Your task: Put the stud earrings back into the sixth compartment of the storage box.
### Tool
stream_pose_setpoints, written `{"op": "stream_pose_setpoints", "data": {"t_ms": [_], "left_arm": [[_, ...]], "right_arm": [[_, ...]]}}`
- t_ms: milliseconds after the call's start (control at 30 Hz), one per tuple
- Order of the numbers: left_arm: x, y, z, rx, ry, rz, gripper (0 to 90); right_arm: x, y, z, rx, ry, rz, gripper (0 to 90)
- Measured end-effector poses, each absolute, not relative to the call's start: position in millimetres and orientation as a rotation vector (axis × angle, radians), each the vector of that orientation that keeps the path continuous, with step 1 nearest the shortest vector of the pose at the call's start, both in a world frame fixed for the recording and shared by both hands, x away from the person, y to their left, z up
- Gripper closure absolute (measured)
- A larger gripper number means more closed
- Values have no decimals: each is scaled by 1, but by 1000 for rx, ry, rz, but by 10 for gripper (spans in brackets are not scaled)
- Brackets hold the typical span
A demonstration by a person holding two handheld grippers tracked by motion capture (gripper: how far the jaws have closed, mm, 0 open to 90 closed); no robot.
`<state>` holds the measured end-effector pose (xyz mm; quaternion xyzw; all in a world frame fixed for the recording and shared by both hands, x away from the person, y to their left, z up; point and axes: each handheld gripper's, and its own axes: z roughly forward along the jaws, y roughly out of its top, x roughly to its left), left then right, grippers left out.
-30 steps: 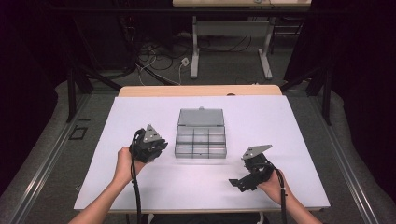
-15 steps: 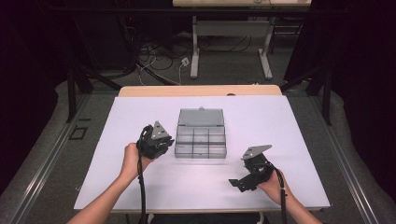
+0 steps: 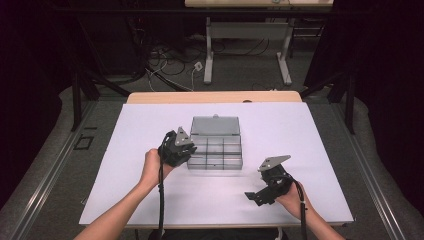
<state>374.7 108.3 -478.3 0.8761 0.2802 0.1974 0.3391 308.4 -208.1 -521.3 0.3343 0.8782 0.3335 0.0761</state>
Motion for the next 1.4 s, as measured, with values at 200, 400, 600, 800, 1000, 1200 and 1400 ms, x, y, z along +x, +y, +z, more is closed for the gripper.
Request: {"op": "stream_pose_setpoints", "data": {"t_ms": [200, 400, 600, 800, 1000, 1200, 1400], "left_arm": [[378, 99, -480, 2276, 724, 511, 800], [381, 92, -482, 2273, 718, 502, 800], [383, 85, -485, 2278, 708, 495, 800], [384, 81, -487, 2284, 702, 495, 799], [386, 76, -489, 2287, 698, 491, 799], [388, 68, -492, 2291, 683, 491, 799], [389, 61, -493, 2305, 663, 491, 799]], "right_arm": [[309, -209, -522, 989, 2633, 1001, 3], [309, -209, -521, 996, 2637, 996, 3], [309, -209, -522, 990, 2633, 1000, 3], [309, -208, -522, 998, 2635, 998, 3], [308, -208, -522, 996, 2634, 994, 3], [308, -208, -522, 989, 2638, 993, 3], [309, -208, -522, 989, 2639, 994, 3]]}}
